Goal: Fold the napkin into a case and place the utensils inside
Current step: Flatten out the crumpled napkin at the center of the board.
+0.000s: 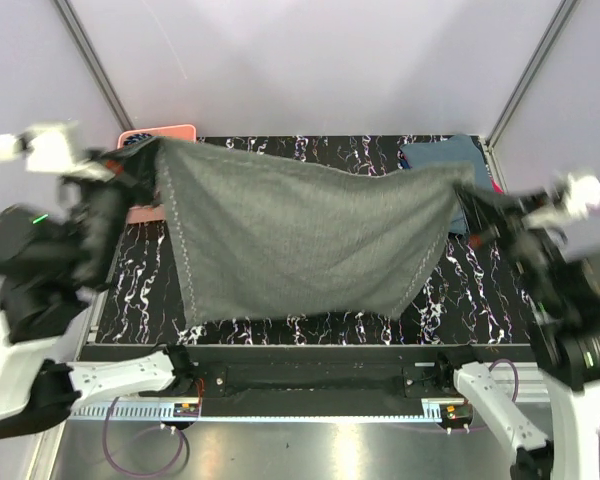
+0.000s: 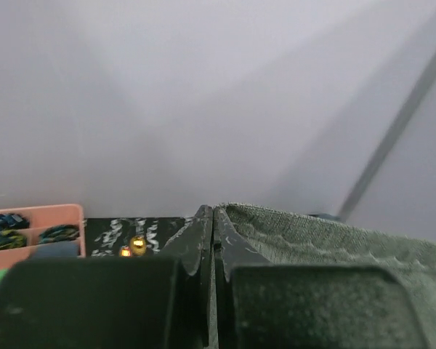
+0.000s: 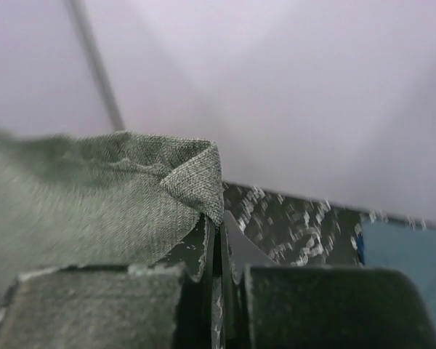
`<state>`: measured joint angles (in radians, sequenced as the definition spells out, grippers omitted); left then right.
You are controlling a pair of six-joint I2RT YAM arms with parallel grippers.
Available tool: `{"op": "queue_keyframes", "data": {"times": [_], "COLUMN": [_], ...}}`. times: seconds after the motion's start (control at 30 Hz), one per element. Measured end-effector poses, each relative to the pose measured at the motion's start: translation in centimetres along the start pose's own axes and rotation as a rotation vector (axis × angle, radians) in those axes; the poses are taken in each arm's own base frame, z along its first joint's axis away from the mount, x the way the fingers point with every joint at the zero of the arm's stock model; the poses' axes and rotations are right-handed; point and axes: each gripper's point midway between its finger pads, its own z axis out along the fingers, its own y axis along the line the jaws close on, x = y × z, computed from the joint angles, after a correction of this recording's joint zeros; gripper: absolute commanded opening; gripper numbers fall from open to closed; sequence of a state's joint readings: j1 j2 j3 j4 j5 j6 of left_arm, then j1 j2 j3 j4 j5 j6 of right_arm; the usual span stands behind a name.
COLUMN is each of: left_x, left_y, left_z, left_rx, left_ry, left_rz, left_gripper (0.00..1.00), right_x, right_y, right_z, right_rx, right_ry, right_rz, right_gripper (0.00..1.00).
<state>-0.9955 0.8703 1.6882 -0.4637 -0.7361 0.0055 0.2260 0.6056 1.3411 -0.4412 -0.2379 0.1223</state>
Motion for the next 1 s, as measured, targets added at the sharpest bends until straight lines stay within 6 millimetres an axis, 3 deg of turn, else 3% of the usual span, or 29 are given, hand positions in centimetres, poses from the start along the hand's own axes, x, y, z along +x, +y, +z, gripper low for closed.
{"op": "queue_keyframes", "data": {"times": [0.1,0.2,0.3,0.4,0.43,0.47,0.5,0.53,0.6,0.63,0.67,0.73,0.77,0.83,0.9,1.0], "left_x": [3.2,8.1,16.9,26.5,30.8,33.6,36.5,38.9,42.7,44.4,45.5,46.0,45.2,43.1,40.2,36.2], "left_y": [-0.3,1.7,5.3,8.8,10.6,11.8,13.1,14.3,16.6,17.7,18.8,19.9,20.0,19.4,18.0,15.2], "left_z": [4.2,9.4,15.0,19.1,20.1,21.1,22.3,23.5,25.2,25.2,24.6,22.9,22.7,21.8,19.7,15.9], "left_rx": [-0.134,-0.280,-0.373,-0.398,-0.414,-0.422,-0.432,-0.447,-0.477,-0.498,-0.520,-0.554,-0.559,-0.558,-0.543,-0.487], "left_ry": [0.085,0.190,0.380,0.593,0.709,0.776,0.839,0.883,0.935,0.965,1.002,1.065,1.061,1.038,1.003,0.937], "left_rz": [0.092,0.163,0.224,0.238,0.245,0.241,0.237,0.227,0.217,0.217,0.217,0.217,0.212,0.193,0.155,0.066], "left_gripper": [0.00,0.00,0.00,0.01,0.09,0.22,0.49,0.55,0.68,0.82,0.90,0.91,0.91,0.89,0.86,0.80], "right_x": [4.1,10.8,20.0,28.4,31.3,33.3,35.5,37.4,40.2,41.3,42.1,42.4,41.9,40.4,38.9,37.9], "right_y": [-4.3,-8.2,-11.9,-14.9,-16.1,-17.0,-18.3,-19.7,-22.1,-23.5,-24.6,-26.4,-26.8,-27.1,-26.5,-24.1], "right_z": [5.4,10.4,13.8,15.4,15.7,15.8,16.1,16.7,17.9,18.4,18.7,19.2,19.2,19.0,18.5,15.6], "right_rx": [0.156,0.269,0.354,0.390,0.404,0.415,0.439,0.455,0.485,0.502,0.521,0.561,0.578,0.614,0.647,0.692], "right_ry": [0.153,0.336,0.562,0.747,0.809,0.855,0.906,0.936,0.976,0.991,1.010,1.028,1.039,1.049,1.041,1.056], "right_rz": [0.045,0.064,0.067,0.059,0.059,0.061,0.060,0.060,0.067,0.059,0.056,0.050,0.047,0.048,0.076,0.166], "right_gripper": [0.00,0.00,0.05,0.07,0.22,0.34,0.52,0.77,0.85,0.86,0.89,0.95,0.96,0.96,0.96,0.95]}}
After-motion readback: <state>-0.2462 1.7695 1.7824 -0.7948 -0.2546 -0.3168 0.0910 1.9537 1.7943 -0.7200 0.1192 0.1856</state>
